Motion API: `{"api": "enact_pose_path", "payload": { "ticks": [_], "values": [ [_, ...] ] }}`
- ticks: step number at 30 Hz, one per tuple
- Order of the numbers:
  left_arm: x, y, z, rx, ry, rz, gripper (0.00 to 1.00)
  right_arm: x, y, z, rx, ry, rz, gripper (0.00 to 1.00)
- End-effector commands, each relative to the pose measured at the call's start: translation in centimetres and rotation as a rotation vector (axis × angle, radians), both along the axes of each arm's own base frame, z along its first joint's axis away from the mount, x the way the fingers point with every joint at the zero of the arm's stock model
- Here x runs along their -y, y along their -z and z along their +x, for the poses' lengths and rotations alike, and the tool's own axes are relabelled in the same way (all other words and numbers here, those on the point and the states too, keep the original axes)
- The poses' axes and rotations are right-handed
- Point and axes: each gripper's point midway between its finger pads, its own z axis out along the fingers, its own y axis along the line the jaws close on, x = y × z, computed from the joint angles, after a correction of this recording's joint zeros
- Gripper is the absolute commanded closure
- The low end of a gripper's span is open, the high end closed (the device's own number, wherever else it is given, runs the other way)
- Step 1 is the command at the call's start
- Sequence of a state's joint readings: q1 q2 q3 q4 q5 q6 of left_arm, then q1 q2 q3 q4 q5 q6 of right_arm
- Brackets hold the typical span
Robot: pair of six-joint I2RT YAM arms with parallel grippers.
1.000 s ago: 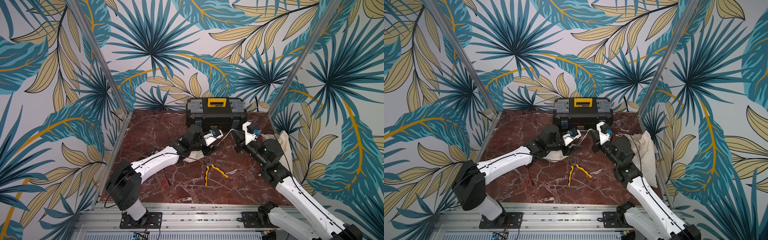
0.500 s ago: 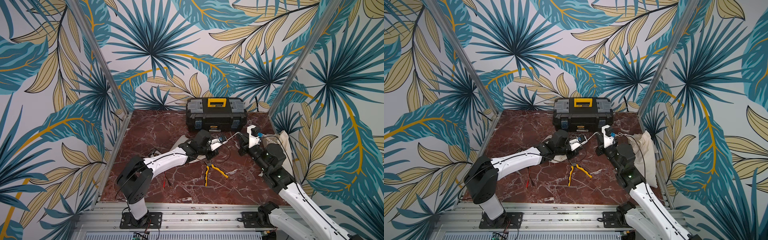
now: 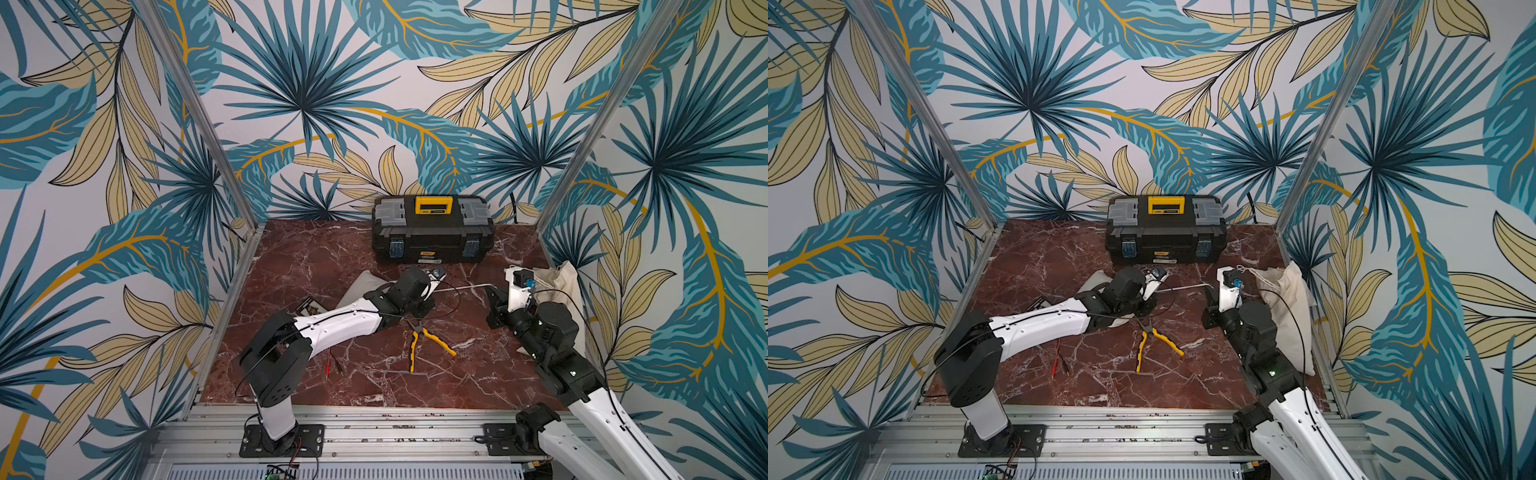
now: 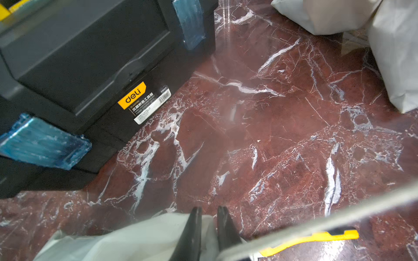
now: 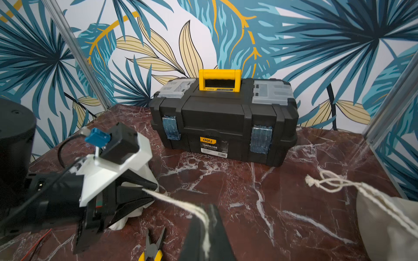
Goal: Close the soil bag
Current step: Frap the soil bag at the center of the board.
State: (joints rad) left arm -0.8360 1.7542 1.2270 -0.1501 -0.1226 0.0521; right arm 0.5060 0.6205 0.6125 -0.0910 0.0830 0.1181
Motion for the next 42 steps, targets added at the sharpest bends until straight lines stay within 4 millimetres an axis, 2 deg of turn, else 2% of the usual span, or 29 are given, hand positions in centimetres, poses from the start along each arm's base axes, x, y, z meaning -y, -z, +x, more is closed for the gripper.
{"api": "enact_pose_path", "payload": {
  "ticks": [1, 5, 11, 20, 30, 36, 37, 39, 42],
  "values": [
    [-14.7, 9.8, -1.2, -0.237, -0.356, 0.402, 0.83, 6.3, -9.9, -1.0, 0.323, 0.273, 0.238, 1.00],
    [-16.5, 9.0, -1.5, -0.242, -0.402, 0.359, 0.80, 6.8, -9.4, -1.1, 0.317, 0.297, 0.250, 1.00],
    [-17.9, 8.4, -2.0, -0.258, -0.443, 0.283, 0.80, 7.2, -10.5, -1.4, 0.330, 0.307, 0.289, 1.00],
    [-20.8, 8.1, -1.1, -0.301, -0.555, 0.142, 0.80, 8.7, -10.7, -2.5, 0.318, 0.360, 0.286, 1.00],
    [-23.2, 8.4, 1.1, -0.277, -0.688, -0.028, 0.81, 9.2, -8.2, -2.3, 0.266, 0.401, 0.279, 1.00],
    [-24.3, 9.4, 2.5, -0.281, -0.757, -0.104, 0.96, 9.6, -6.6, -2.3, 0.227, 0.428, 0.263, 1.00],
    [-24.8, 9.4, 2.7, -0.277, -0.777, -0.116, 1.00, 9.6, -6.3, -2.2, 0.221, 0.431, 0.263, 1.00],
    [-26.3, 9.5, 2.8, -0.271, -0.830, -0.144, 1.00, 10.0, -5.2, -1.9, 0.201, 0.459, 0.250, 1.00],
    [-30.1, 8.7, 2.7, -0.246, -0.953, -0.218, 1.00, 10.6, -3.6, -1.5, 0.173, 0.509, 0.222, 1.00]
  ]
}}
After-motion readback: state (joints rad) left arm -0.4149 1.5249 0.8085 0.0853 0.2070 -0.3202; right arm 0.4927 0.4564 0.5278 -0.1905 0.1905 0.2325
